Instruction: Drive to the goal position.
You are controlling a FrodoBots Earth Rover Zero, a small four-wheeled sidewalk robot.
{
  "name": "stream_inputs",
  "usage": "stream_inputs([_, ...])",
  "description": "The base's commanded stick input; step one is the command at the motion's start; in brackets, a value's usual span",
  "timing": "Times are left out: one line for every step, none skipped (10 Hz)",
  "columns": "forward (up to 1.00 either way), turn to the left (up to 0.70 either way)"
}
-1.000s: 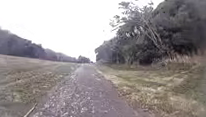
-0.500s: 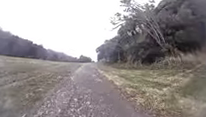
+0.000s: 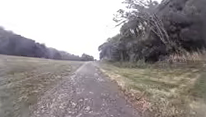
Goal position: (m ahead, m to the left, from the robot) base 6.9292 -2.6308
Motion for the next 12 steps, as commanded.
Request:
stream_inputs([0.45, 0.27])
stream_inputs([0.45, 0.27])
stream_inputs([0.45, 0.27])
stream_inputs([0.45, 0.27])
stream_inputs([0.45, 0.27])
stream_inputs([0.45, 0.26])
stream_inputs([0.45, 0.26])
stream_inputs([0.45, 0.26])
stream_inputs([0.45, 0.27])
stream_inputs([0.45, 0.27])
stream_inputs([0.45, 0.27])
stream_inputs([0.45, 0.27])
